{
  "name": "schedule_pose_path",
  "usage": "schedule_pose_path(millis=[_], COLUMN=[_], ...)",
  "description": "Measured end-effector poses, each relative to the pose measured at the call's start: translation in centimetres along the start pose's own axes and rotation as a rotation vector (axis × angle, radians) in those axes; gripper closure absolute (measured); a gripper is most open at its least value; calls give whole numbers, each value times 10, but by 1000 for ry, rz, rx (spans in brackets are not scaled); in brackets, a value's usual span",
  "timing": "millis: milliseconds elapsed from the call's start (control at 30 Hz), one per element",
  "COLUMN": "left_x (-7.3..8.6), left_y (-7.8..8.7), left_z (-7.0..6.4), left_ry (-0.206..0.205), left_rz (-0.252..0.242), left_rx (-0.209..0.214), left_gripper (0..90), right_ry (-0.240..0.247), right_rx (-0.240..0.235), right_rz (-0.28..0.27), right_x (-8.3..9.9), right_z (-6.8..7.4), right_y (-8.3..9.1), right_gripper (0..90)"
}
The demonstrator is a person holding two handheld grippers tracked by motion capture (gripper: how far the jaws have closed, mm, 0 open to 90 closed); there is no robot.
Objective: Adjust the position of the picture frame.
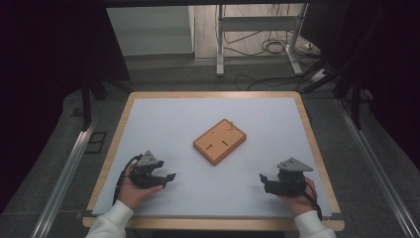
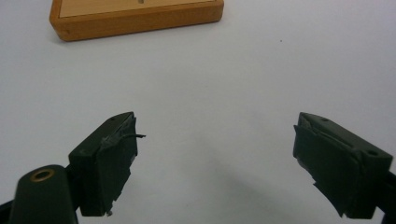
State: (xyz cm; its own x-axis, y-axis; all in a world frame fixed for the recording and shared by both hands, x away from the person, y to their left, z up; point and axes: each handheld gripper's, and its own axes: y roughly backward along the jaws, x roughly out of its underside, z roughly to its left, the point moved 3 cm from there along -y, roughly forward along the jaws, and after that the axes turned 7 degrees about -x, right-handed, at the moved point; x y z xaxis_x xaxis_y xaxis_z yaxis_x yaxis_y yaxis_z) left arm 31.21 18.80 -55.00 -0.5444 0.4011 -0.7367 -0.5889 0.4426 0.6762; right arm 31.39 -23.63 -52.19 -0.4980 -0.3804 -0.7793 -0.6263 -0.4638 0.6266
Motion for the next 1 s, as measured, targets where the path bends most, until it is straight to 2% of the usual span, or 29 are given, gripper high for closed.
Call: schedule_pose_path(millis=[533, 700, 833, 1000], left_x=[0, -1, -1, -2], left_y=[2, 5, 6, 3], left_z=[-2, -4, -6, -8], left_ry=[-7, -9, 5, -5], left_rz=[-20, -47, -67, -62], left_rx=[17, -2, 19, 30], left_gripper=[270, 247, 222, 189], right_ry=[25, 31, 40, 40], right_rx=[-43, -49, -47, -62], right_rz=[24, 27, 20, 3], right_x=[-1, -3, -8, -18], right_z=[7, 8, 11, 14], right_y=[-1, -3, -5, -6], right_gripper=[167, 168, 168, 168])
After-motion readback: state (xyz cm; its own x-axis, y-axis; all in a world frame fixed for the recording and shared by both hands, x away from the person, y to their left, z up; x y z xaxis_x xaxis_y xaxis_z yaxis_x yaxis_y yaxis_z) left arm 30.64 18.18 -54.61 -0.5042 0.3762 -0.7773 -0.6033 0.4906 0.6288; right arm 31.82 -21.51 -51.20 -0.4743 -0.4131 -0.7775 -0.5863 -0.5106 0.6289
